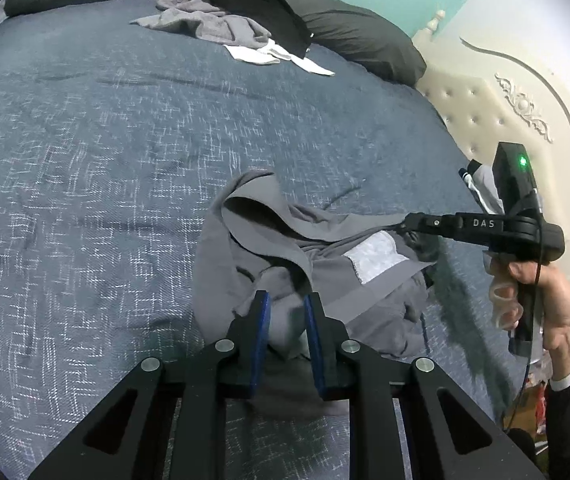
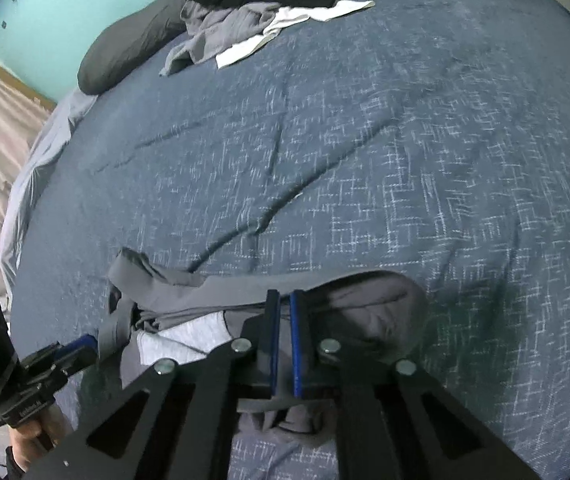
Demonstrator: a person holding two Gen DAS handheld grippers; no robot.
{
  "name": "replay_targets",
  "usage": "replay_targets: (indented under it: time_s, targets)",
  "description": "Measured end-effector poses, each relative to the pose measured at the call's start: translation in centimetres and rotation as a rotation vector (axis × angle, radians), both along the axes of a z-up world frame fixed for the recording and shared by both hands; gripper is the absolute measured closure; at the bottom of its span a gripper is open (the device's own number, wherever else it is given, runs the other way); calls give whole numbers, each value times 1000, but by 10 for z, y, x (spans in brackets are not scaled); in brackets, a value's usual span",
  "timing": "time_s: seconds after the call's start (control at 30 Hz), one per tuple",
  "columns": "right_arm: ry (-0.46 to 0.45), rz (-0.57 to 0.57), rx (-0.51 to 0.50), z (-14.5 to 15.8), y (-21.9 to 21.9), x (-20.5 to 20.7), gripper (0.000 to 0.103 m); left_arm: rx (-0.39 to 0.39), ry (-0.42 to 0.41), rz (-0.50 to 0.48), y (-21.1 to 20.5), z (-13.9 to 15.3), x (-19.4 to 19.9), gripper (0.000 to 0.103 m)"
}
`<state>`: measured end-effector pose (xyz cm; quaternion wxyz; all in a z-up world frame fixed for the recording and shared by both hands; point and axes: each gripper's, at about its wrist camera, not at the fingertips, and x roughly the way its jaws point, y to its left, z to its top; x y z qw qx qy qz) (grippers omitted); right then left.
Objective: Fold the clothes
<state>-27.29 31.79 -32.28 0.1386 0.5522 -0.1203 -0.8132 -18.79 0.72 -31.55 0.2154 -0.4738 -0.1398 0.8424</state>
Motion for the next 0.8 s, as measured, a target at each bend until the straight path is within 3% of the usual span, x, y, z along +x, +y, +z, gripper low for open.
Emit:
replay_targets:
  time_s: [0.03, 0.1, 0.37, 0.57, 0.67, 0.8]
  targets:
    - [-4, 3, 10, 0, -4, -1, 91, 2, 0, -1, 0, 0, 1, 83]
    - [-13, 6, 13, -1, -10, -6, 75, 6, 3, -5, 1, 2, 2, 83]
    - [-73, -30, -34, -9, -5, -21, 74, 12, 5, -9, 1, 4, 4, 83]
    - [-71, -99, -100, -11, 8, -26, 101, 1, 15, -19, 2, 7, 6, 82]
    - [-59, -126, -128, -6, 17, -26, 102, -2, 28, -30, 2, 11, 8, 80]
    - [-34, -161, -156, 5, 29, -24, 102, 7, 51, -53, 8, 17, 11, 66]
